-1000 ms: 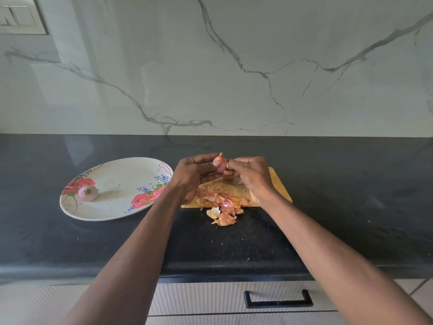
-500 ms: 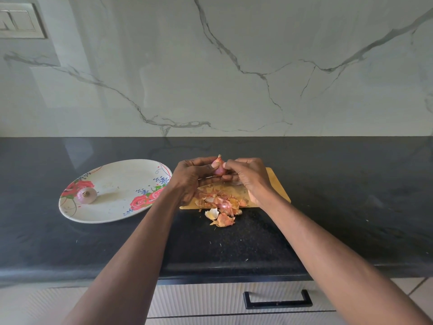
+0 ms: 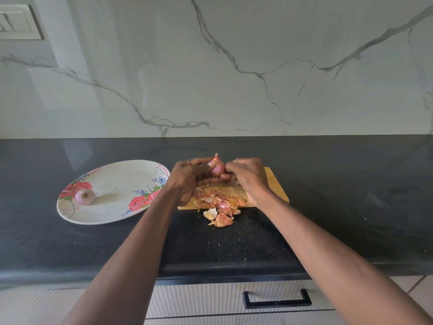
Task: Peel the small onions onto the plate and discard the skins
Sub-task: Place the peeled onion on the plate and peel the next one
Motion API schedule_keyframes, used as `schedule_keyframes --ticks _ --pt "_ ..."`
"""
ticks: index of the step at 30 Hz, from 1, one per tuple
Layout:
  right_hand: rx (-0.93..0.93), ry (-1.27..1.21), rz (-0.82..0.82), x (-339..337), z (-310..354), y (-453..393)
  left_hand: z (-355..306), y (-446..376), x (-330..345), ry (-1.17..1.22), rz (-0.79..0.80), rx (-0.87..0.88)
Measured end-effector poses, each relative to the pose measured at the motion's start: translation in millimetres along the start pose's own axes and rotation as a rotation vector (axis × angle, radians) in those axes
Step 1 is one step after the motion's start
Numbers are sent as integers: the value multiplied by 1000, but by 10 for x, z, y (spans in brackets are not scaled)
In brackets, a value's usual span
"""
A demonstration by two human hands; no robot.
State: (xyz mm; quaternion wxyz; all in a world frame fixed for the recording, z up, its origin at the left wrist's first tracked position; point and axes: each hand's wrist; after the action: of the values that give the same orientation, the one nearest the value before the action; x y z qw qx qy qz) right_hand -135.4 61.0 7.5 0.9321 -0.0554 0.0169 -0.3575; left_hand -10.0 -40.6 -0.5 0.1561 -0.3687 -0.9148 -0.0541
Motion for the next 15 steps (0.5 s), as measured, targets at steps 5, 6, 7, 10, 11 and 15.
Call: schedule_keyframes --ticks 5,6,7,10,11,15 --pt "36 -39 50 6 16 -17 -20 -14 5 32 -65 5" --pt "18 -25 50 6 16 -14 -21 -25 -1 38 -86 3" --pt "1 -11 55 6 17 -8 -20 -34 -4 39 -106 -4" --pt "-31 35 88 10 7 1 -16 -47 -4 30 -148 -21" --pt "-33 48 90 14 2 -1 -15 -48 -4 28 -148 -20" --pt "-60 141 73 28 -14 7 -5 -49 15 7 -113 -26"
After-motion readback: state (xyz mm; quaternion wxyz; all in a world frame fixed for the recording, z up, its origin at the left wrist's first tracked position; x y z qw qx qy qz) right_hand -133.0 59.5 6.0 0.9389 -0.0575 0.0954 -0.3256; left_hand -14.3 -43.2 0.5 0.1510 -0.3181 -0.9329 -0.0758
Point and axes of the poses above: each hand's wrist, its own y-axis away from the middle knuckle, its own x-axis out of the palm, z = x × y, and after that the axes turned 1 degree about -y, right-handed
